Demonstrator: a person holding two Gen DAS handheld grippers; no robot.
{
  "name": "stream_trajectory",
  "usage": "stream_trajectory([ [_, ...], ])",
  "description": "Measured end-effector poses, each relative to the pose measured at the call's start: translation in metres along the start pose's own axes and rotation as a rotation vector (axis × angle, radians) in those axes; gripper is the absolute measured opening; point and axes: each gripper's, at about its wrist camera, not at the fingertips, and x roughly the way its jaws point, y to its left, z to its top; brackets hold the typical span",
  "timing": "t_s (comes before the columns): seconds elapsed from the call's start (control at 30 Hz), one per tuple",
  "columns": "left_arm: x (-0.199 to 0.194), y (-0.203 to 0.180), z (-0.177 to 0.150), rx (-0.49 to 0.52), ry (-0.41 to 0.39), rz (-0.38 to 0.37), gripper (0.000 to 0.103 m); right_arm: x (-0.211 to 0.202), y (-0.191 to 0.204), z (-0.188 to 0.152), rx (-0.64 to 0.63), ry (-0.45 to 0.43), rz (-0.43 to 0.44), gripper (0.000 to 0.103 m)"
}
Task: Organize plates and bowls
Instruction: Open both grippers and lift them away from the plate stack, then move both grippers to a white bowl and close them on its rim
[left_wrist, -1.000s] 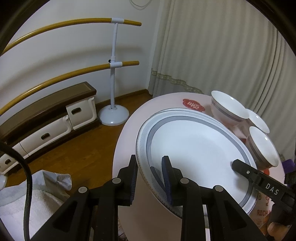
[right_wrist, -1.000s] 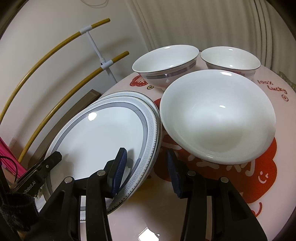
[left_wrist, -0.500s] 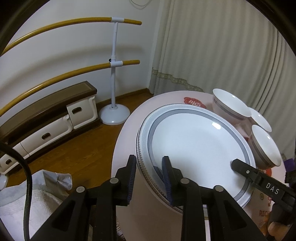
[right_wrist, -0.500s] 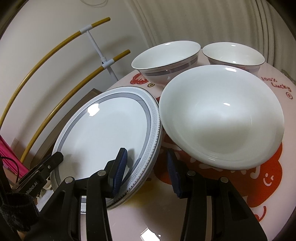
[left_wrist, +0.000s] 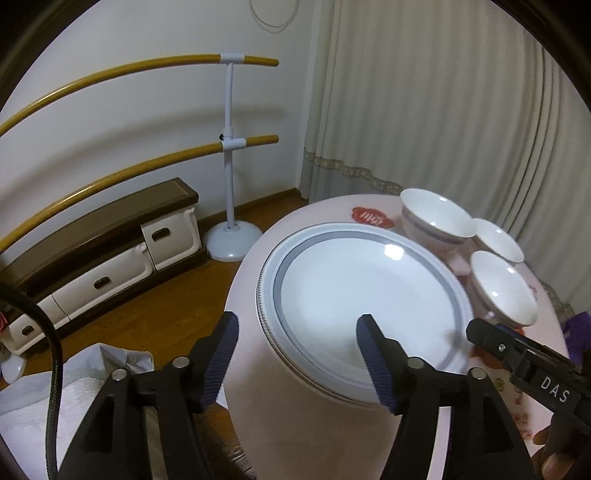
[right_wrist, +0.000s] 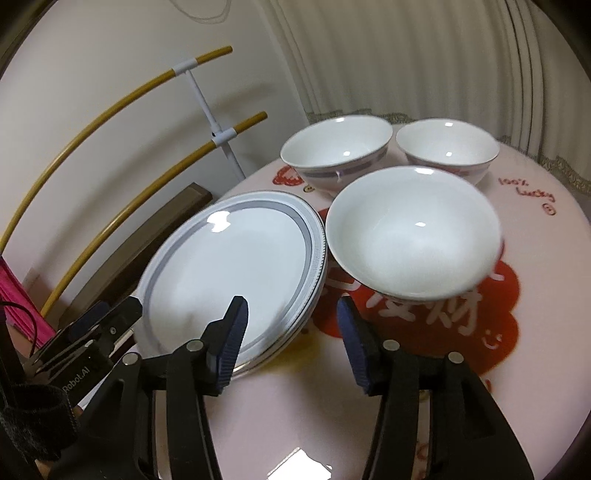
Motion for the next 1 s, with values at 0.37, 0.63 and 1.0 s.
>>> stream_trajectory([
  [0.37,-0.068,-0.032,-0.005,0.028,-0.064,-0.017,0.087,-0.077,-0.009,-0.009,-0.016,-0.079,0.022,0.073],
  [0.63,-0.115,-0.073,-0.012,0.083,-0.13,-0.063,0.098,-0.141,-0.036,-0.008,-0.018,-0.162,0.003,0.086],
  [1.0,-0.105,-0.131,0.004,0.133,-0.077,-0.09,0.102,-0.17,-0.081,0.012,-0.002,-0.191,-0.06,0.092],
])
